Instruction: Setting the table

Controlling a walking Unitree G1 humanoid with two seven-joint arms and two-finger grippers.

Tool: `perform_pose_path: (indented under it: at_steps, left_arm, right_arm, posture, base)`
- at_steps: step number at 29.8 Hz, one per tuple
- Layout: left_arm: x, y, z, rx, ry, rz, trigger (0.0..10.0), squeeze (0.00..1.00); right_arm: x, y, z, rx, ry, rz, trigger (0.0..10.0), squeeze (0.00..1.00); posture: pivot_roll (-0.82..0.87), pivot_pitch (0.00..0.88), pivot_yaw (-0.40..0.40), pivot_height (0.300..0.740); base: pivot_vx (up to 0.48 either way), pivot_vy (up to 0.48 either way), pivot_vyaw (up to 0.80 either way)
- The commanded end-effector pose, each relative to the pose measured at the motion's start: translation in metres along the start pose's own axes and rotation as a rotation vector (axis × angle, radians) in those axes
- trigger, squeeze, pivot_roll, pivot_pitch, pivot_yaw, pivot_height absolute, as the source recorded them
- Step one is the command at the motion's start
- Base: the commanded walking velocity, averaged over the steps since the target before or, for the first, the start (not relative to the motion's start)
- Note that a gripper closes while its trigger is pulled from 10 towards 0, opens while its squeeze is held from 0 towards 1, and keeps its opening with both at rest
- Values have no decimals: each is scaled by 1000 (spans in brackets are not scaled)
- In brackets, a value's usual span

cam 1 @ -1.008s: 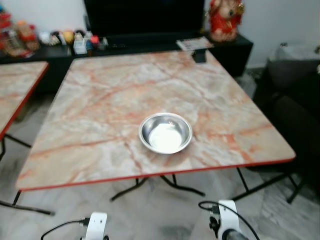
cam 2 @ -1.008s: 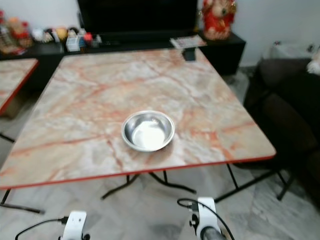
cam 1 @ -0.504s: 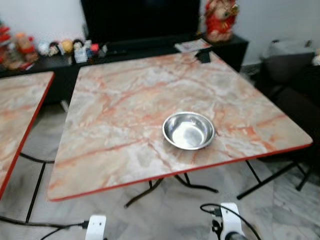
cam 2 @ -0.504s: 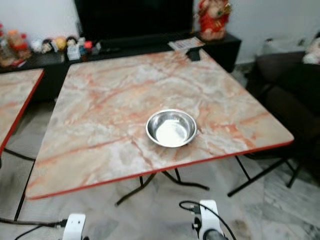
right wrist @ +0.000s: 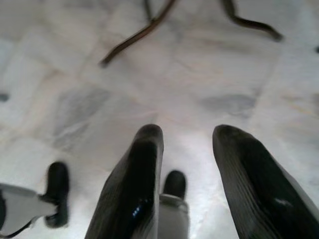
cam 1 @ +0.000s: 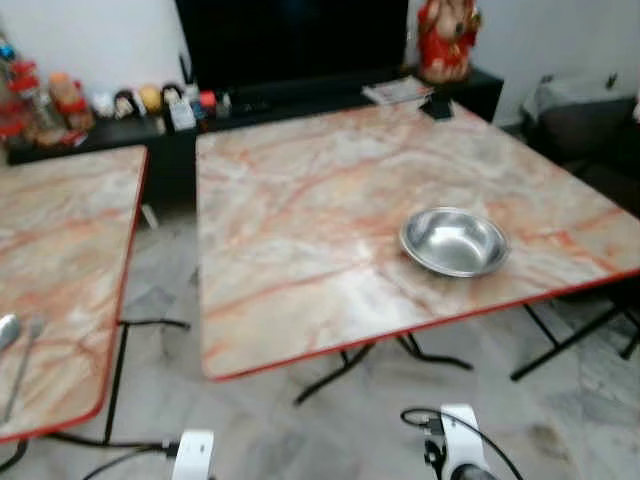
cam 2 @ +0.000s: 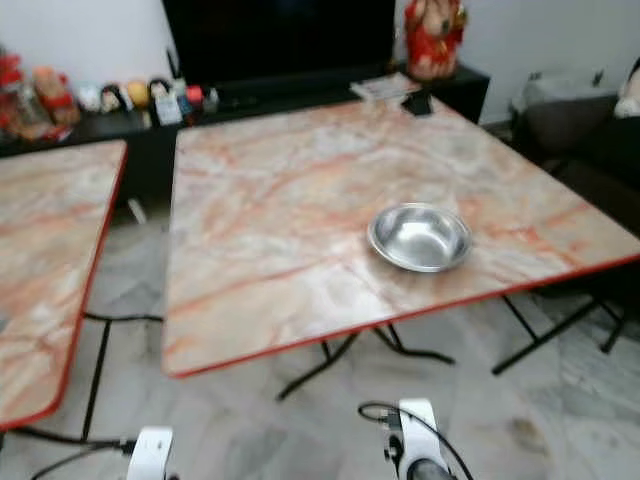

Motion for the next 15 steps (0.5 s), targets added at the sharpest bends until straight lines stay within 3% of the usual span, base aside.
perform_pose_path:
  at_steps: [1, 6, 15]
  left_arm:
    - [-5, 10, 1, 27, 19, -10, 10000, 0]
    - [-6, 11, 1, 28, 22, -14, 10000, 0]
    - [-7, 15, 1, 35, 26, -14, 10000, 0]
  right_arm:
    - [10, 4, -2, 4, -34, 11, 10000, 0]
    - [6, 6, -1, 18, -16, 7, 10000, 0]
    - [6, 10, -1, 24, -19, 5, 10000, 0]
  posture:
    - [-56, 0, 24, 732]
    - [-38, 0, 18, 732]
    - [-29, 0, 19, 732]
  base:
    - [0, 480, 0]
    - [0, 480, 579]
    - [0, 480, 0]
Point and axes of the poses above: a point about 5 cm out from each wrist's last joint towards the gripper, its own z axis pointing back from the gripper into the wrist, its own x axis along the axis of the wrist's last joint, y = z × x, the point moved 3 cm from there along -z, pointing out of the wrist towards the gripper, and after that the axes turned 13 degrees about z, right-handed, at the moved point
